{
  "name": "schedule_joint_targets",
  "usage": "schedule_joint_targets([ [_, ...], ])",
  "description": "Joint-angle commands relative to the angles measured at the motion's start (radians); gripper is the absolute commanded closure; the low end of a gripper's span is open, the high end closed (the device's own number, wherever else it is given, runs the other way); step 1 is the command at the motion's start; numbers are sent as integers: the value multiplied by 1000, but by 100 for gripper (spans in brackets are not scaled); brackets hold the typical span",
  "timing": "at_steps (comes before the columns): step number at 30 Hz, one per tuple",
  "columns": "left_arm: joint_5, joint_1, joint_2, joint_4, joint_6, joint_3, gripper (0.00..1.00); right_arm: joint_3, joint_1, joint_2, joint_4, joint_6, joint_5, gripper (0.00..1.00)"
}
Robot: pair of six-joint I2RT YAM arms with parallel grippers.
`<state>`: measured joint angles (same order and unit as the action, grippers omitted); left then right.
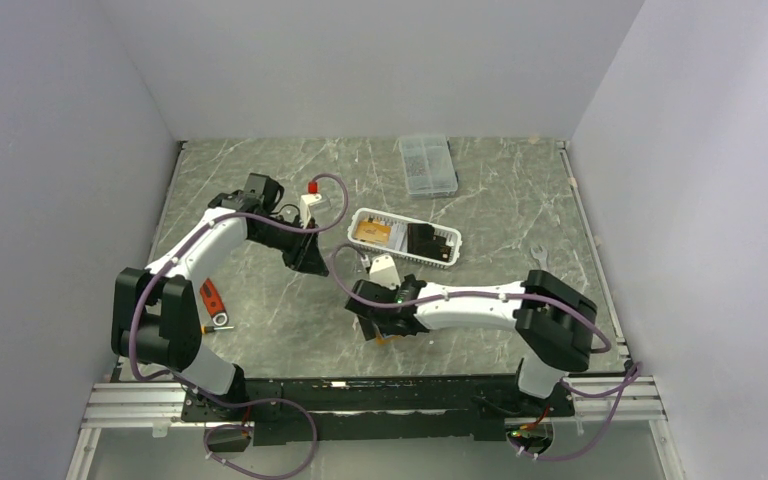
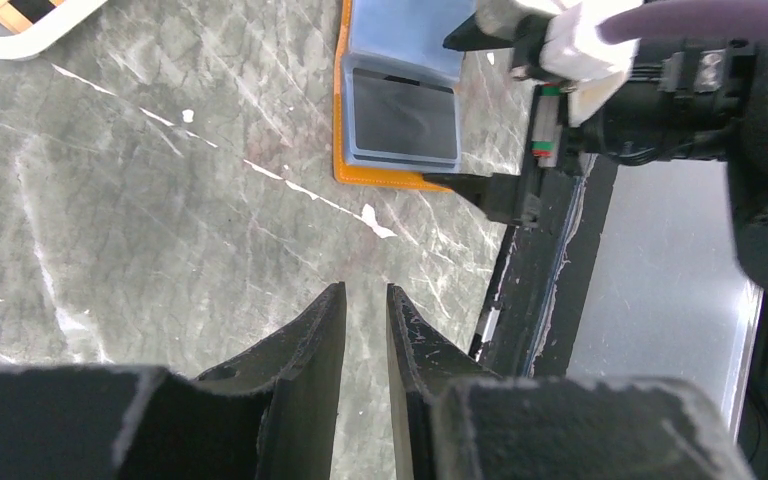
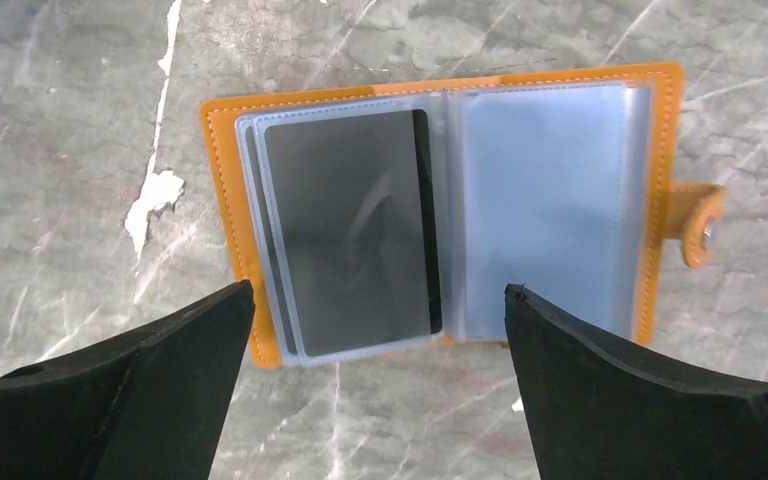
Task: Put the credit cards into the card holder
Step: Close the card holder at the center of the board.
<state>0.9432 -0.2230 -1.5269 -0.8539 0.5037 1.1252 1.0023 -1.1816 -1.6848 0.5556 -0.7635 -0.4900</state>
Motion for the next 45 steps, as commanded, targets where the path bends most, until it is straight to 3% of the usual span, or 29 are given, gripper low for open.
schedule_joint_targets([
  [1, 42, 16, 10, -35, 16, 62, 73, 9, 7, 128, 66, -1, -17, 1],
  [4, 69, 32, -3, -61, 17, 98, 72, -25, 60, 249, 50, 25, -8, 1],
  [12, 87, 42, -33, -98, 33, 119, 70, -273, 355, 540, -101, 158, 195, 1],
  [22, 125, -31, -109, 51, -39, -30, 70, -470, 471, 566, -363, 172, 444, 0],
  [28, 134, -80, -176, 121, -76, -40, 69, -651, 577, 555, -642, 73, 650, 2],
  [34, 118, -106, -217, 174, -113, -48, 70, -824, 636, 545, -982, -81, 801, 12],
  [45, 60, -128, -217, 221, -148, -63, 71, -927, 645, 413, -1262, -210, 901, 39],
])
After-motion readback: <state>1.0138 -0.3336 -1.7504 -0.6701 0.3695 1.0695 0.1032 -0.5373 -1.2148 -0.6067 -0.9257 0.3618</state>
